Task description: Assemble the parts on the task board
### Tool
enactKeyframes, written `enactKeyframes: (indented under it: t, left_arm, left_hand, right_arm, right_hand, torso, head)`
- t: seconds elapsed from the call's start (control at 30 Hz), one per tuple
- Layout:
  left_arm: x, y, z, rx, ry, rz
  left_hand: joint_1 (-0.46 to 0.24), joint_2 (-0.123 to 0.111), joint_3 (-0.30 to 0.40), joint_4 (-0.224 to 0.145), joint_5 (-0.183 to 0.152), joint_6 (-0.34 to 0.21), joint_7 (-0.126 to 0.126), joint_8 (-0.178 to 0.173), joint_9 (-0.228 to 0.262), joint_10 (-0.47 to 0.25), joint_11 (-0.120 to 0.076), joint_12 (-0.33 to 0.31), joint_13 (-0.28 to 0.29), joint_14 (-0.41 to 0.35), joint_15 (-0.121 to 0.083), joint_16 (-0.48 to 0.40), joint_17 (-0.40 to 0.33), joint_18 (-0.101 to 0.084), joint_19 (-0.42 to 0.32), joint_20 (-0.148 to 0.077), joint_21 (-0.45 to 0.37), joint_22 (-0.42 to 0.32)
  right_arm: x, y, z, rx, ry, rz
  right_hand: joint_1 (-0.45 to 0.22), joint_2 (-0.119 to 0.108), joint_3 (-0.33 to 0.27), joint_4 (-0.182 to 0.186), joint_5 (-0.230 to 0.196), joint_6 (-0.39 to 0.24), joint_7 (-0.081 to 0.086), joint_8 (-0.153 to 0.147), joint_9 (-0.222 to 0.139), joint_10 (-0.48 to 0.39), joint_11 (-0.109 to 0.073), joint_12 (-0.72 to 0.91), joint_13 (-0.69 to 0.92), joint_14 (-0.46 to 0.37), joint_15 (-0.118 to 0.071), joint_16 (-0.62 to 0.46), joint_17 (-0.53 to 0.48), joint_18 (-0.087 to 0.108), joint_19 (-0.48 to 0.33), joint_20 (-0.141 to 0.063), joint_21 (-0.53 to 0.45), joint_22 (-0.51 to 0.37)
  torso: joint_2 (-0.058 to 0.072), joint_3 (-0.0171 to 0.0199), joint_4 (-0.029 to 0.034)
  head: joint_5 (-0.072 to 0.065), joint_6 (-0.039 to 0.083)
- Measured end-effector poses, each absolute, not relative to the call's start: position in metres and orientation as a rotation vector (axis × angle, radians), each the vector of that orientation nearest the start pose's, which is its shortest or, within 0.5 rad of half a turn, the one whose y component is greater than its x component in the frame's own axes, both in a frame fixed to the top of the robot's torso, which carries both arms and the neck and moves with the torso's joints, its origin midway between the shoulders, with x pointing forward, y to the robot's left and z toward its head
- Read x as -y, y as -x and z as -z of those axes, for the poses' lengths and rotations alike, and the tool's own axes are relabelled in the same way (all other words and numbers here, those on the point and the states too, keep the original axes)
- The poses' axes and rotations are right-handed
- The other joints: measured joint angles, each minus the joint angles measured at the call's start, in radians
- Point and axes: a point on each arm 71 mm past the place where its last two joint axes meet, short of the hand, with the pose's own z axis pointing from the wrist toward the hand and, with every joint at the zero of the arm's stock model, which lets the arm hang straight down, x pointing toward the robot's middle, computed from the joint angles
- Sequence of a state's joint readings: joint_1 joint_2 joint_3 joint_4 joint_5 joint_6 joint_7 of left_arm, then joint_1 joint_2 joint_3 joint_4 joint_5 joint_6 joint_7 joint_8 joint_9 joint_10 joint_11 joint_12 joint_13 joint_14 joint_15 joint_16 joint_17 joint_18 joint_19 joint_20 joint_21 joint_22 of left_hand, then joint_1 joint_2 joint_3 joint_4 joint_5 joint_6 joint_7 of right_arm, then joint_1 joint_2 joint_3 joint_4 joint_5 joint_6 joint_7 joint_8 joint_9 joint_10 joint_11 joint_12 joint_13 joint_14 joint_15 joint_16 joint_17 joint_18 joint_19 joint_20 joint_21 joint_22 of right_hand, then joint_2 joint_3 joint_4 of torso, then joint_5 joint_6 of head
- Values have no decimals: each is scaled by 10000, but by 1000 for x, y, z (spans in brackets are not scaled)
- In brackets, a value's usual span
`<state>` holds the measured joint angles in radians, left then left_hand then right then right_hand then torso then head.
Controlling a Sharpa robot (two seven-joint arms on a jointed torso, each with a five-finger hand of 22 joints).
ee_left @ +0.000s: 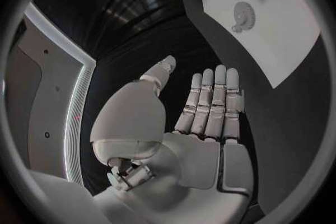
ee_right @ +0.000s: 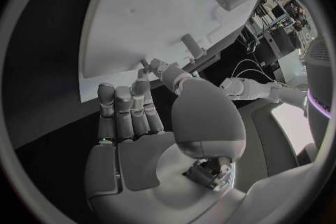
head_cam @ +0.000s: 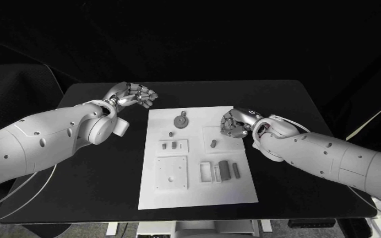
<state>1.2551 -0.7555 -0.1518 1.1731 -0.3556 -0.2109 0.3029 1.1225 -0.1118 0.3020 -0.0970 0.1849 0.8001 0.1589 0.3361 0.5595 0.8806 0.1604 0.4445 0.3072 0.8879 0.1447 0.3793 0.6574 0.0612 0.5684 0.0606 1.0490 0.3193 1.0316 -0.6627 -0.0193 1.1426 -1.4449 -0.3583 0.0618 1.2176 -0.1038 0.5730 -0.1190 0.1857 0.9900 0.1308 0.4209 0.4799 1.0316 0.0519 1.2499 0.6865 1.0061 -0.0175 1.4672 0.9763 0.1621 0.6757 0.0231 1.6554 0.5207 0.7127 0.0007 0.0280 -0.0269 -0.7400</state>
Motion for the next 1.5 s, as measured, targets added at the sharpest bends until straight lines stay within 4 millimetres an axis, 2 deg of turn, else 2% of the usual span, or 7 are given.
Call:
enactKeyframes:
  t: [0.53, 0.83, 1.03, 1.17, 1.4, 1.5]
  left_arm:
    - [-269, -541, 208, -16123, 7732, 11696]
    - [-269, -542, 208, -16113, 7740, 11672]
    - [-270, -542, 208, -16109, 7741, 11659]
    - [-270, -543, 208, -16103, 7742, 11644]
    - [-269, -544, 209, -16090, 7743, 11609]
    - [-268, -545, 209, -16094, 7732, 11620]
  left_hand:
    - [0, 0, 0, 0, 0, 0, 0, 0, 0, -33, -34, -1, 0, 0, 0, 0, 1, -4, -73, -2, 0, 0]
    - [0, 0, 0, 0, 0, 0, 0, 0, 0, -33, -34, -35, 0, 0, 0, 0, -8, -4, -73, -2, 0, 7]
    - [0, 0, 0, 0, 0, 0, 0, 0, 0, -33, -34, -35, 0, 0, 0, 0, -7, -4, -73, -1, 0, 7]
    - [0, 0, 0, 0, 0, 0, 0, 0, 0, -33, -34, -35, 0, 0, 0, 0, -7, -4, -72, -1, 0, 6]
    - [0, 0, 0, 0, 0, 0, 0, 0, 0, -33, -33, -35, 0, 0, 0, 0, -7, -4, -72, -1, 0, 6]
    - [0, 0, 0, 0, 0, 0, 0, 0, 0, -33, -34, -34, 0, 0, 0, 0, -7, -4, -72, -1, 0, 5]
  right_arm:
    - [215, -506, 272, -17179, 1142, -6452]
    - [206, -500, 243, -16797, 1398, -7066]
    - [187, -490, 228, -16668, 1694, -7759]
    - [166, -480, 221, -16644, 1926, -8394]
    - [120, -466, 216, -16757, 2400, -9560]
    - [104, -462, 219, -16911, 2600, -9896]
  right_hand:
    - [-1, -1, -1, 1, -9, 61, 2, -6, 0, 51, -19, 0, -8, 7, 9, -2, 0, 1, 35, -34, 0, -1]
    - [-1, -2, 27, -28, -10, 75, 2, -39, 0, 52, -18, 0, -7, 21, 11, -2, 0, 1, 34, -34, 0, -1]
    - [-1, -2, 25, -30, -38, 92, 11, -35, 0, 54, -17, 0, -7, 48, -10, -2, 0, 0, 34, -33, 0, -1]
    - [-1, -3, 24, -31, -39, 92, 10, 1, 0, 54, -16, 0, -17, 48, -10, -2, 1, 1, 33, -33, 0, -2]
    - [-2, -4, 14, -41, -40, 94, 10, 1, 0, 69, -1, 0, -17, 49, -9, -2, 1, 1, 33, -32, 0, -2]
    - [-3, -5, 13, -41, -46, 94, 10, 1, 0, 69, -1, 0, -16, 49, -8, -3, 1, 0, 33, -32, 0, -2]
  torso:
    - [1, 2, -1]
    - [0, 1, -3]
    - [-12, -4, -11]
    - [-14, -9, -6]
    - [-16, -18, 0]
    - [-16, -21, 4]
  head:
    - [-11, 8]
    - [30, 8]
    - [41, 29]
    - [73, 57]
    - [307, 43]
    - [455, 21]
